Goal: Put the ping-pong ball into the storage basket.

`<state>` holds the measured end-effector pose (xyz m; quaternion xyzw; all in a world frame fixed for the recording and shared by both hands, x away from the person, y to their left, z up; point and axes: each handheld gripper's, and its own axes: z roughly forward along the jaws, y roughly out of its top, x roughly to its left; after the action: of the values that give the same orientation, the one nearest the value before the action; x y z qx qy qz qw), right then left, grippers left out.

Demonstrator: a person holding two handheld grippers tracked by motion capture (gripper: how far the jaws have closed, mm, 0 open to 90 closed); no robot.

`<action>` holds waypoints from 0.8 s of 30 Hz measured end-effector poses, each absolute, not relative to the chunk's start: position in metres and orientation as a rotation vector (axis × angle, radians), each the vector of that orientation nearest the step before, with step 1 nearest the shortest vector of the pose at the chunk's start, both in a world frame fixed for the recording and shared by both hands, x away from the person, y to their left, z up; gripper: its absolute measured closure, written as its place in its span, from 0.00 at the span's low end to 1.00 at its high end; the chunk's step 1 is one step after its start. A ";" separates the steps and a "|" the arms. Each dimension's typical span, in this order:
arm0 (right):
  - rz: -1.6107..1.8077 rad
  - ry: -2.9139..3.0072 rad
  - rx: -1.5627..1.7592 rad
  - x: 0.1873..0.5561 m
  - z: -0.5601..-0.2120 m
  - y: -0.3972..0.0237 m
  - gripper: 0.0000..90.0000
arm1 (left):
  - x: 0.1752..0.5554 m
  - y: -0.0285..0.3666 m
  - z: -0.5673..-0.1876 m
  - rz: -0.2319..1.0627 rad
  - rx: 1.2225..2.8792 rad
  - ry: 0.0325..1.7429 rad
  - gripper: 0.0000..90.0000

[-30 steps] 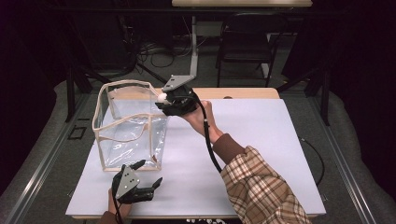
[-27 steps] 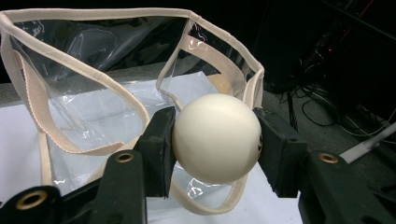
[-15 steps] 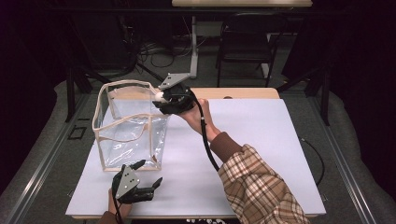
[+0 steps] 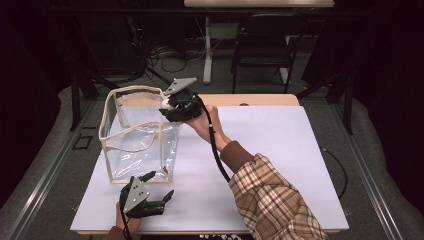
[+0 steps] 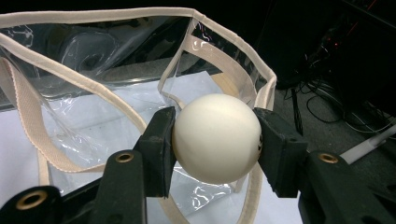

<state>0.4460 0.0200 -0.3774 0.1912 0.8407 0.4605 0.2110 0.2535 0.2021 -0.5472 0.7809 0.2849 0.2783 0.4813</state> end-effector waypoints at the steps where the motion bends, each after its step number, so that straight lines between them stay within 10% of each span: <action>1: 1.279 2.337 0.531 0.447 -0.378 0.021 0.57 | 0.253 0.202 -0.547 0.677 1.905 0.695 0.18; 24: 1.232 2.371 0.554 0.458 -0.380 0.033 0.57 | 0.254 0.203 -0.547 0.681 1.909 0.692 0.18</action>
<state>0.4578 0.0333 -0.3803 0.1988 0.8504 0.4418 0.2052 0.2536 0.2027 -0.5468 0.7822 0.2835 0.2789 0.4797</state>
